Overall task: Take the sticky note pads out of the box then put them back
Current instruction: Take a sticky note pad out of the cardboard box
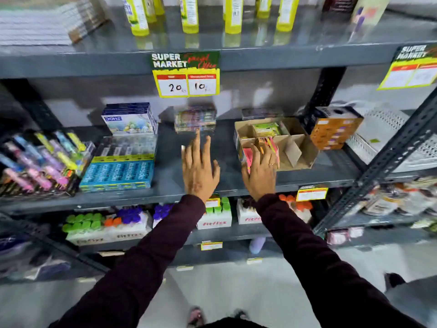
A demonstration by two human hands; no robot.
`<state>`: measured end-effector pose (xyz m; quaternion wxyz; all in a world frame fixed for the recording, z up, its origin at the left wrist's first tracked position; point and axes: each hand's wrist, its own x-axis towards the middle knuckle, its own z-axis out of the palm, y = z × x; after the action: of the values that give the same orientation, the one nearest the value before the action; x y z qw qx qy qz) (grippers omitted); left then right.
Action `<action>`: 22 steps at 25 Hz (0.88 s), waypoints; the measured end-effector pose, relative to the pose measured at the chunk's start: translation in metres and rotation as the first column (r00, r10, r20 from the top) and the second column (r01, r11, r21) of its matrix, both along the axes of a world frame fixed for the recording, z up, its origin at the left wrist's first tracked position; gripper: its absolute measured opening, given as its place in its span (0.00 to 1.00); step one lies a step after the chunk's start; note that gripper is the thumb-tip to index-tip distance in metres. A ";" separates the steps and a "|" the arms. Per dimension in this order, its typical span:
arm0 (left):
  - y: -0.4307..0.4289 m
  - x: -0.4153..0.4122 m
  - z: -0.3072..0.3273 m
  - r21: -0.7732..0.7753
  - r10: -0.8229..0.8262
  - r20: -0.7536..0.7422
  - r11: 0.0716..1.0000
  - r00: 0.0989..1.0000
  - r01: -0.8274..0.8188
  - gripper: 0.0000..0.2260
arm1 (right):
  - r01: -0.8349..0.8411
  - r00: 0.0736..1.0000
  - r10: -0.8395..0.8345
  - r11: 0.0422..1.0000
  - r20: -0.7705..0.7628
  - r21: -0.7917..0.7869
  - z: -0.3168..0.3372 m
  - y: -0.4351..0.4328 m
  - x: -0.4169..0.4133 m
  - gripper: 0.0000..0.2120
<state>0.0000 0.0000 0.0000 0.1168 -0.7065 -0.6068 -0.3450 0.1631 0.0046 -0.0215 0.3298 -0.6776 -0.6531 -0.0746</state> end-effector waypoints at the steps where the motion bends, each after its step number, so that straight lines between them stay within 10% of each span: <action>1: 0.001 0.003 -0.007 -0.102 0.019 -0.038 0.995 0.999 -0.023 0.28 | 0.049 0.998 -0.045 0.992 0.037 -0.114 -0.007 0.002 0.009 0.24; 6: 0.007 0.008 -0.036 -0.329 0.021 -0.165 0.941 0.986 -0.075 0.30 | 0.192 0.974 -0.217 0.943 -0.064 -0.272 -0.019 0.019 0.048 0.28; 22: 0.011 -0.019 -0.037 -0.306 0.108 -0.147 0.940 0.983 -0.149 0.27 | 0.219 0.906 -0.319 0.916 -0.277 -0.337 0.010 0.055 0.066 0.32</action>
<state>-0.0190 0.0111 -0.0366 0.0632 -0.6954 -0.6904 -0.1891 0.2293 0.0601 -0.0112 0.3136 -0.8068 -0.4922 0.0927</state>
